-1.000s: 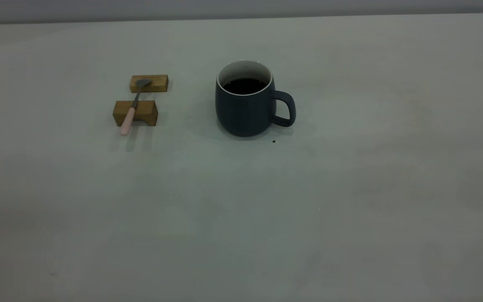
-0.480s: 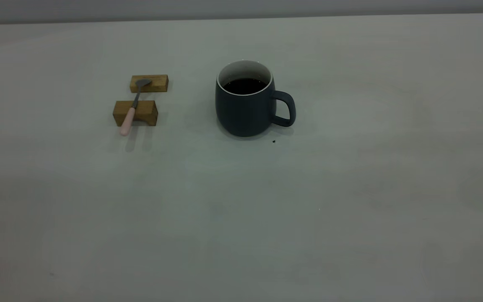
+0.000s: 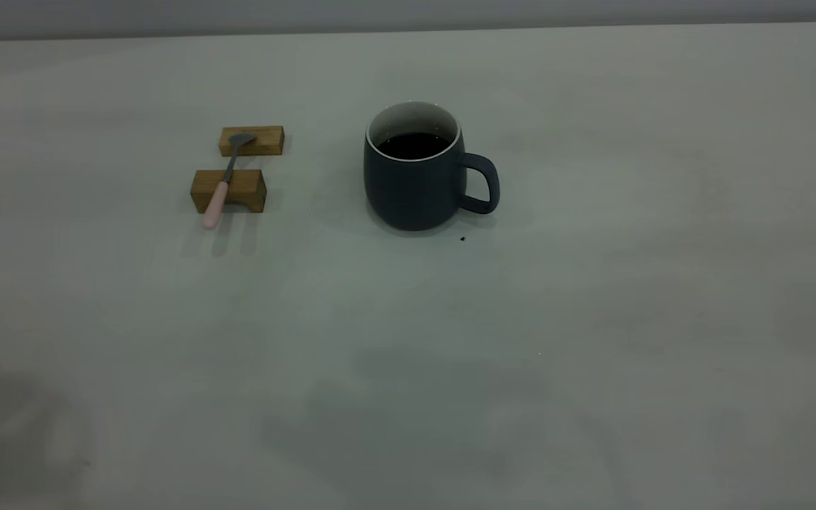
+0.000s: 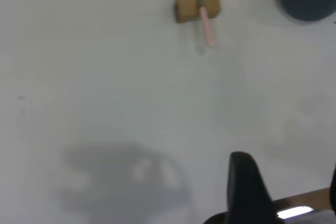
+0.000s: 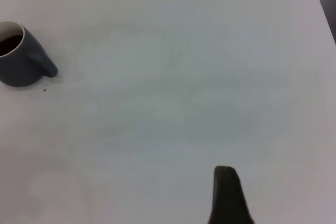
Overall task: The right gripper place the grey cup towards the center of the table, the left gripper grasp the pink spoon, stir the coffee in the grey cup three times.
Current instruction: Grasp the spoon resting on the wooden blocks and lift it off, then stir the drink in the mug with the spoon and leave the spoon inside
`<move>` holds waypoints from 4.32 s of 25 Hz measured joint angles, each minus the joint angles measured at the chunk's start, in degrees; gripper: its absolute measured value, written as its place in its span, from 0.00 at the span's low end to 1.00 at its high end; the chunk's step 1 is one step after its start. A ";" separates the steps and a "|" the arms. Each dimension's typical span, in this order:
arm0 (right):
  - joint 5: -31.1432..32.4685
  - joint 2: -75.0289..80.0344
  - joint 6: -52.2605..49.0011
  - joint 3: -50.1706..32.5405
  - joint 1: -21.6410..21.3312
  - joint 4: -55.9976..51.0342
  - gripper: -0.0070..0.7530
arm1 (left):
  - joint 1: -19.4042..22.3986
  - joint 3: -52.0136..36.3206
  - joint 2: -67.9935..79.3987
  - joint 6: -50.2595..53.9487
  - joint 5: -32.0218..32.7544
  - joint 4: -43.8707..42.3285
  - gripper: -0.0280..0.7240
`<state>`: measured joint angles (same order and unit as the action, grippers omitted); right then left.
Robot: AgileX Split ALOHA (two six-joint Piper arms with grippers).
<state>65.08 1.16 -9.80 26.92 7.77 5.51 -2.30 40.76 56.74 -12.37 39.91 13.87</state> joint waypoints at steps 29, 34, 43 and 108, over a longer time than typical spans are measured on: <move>0.00 -0.05 -0.02 0.00 0.00 0.00 0.72 | -8.41 35.15 70.73 18.44 -9.30 -5.70 0.71; 0.00 -0.05 -0.02 0.00 0.00 0.00 0.72 | -10.32 37.17 74.18 18.73 -9.23 -5.82 0.71; 0.00 -0.05 -0.02 0.00 0.00 0.00 0.72 | -10.36 38.70 78.33 20.85 -10.51 -6.95 0.71; 0.00 -0.05 -0.02 0.00 0.00 0.00 0.72 | -14.31 54.57 73.83 76.59 11.24 69.31 0.24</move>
<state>65.08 1.10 -9.82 26.92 7.77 5.51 -16.61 95.33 130.58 64.22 51.15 83.18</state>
